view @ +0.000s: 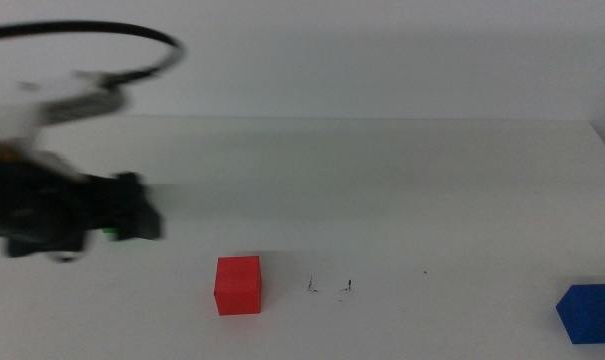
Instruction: Stack red cubes first, then green, then blue cubes in a specific spot.
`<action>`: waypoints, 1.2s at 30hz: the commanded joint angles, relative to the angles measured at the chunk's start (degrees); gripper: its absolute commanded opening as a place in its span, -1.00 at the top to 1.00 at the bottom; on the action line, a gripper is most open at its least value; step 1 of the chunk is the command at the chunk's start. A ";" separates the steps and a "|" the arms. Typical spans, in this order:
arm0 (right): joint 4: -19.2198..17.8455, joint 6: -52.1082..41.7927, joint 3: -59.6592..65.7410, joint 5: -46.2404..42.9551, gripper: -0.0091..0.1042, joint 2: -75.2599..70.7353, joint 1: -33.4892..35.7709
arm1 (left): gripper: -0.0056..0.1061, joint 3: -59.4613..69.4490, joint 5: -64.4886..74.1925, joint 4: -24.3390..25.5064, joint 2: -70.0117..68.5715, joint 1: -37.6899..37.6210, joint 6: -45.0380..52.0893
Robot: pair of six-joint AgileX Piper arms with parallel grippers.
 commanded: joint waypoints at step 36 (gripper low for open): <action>-0.63 0.91 0.14 -0.41 -0.78 -0.24 -0.47 | 0.75 -16.77 -1.67 11.62 37.70 -21.33 -27.41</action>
